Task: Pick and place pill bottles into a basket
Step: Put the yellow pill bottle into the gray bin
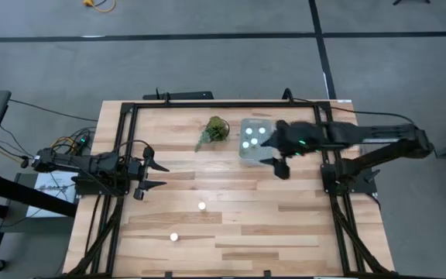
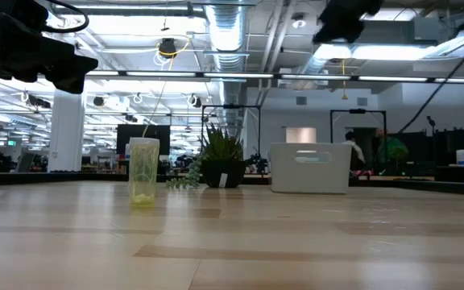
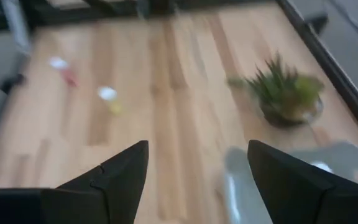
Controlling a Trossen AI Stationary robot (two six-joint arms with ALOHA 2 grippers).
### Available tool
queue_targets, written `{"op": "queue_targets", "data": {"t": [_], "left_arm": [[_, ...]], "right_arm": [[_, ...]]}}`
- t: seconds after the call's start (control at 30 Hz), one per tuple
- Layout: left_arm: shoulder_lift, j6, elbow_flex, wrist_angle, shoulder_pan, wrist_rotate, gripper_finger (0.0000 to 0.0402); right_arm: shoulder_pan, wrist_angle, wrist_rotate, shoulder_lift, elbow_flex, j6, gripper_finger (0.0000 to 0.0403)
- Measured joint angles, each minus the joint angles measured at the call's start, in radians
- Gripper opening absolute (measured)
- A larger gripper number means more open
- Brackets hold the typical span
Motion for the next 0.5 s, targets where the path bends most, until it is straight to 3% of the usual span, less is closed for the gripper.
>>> {"op": "queue_targets", "data": {"t": [0.2, 0.37, 0.5], "left_arm": [[0.0, -0.01, 0.0, 0.001, 0.0, 0.0, 0.0199], [0.0, -0.008, -0.001, 0.014, 0.0, 0.0, 0.0199], [0.0, -0.145, -0.002, 0.077, 0.0, -0.003, 0.0199]], "right_arm": [[0.189, 0.209, 0.116, -0.188, -0.178, 0.058, 0.027], [0.283, 0.403, 0.13, -0.268, -0.317, 0.075, 0.027], [0.315, 0.49, 0.128, -0.277, -0.395, 0.103, 0.027]]}}
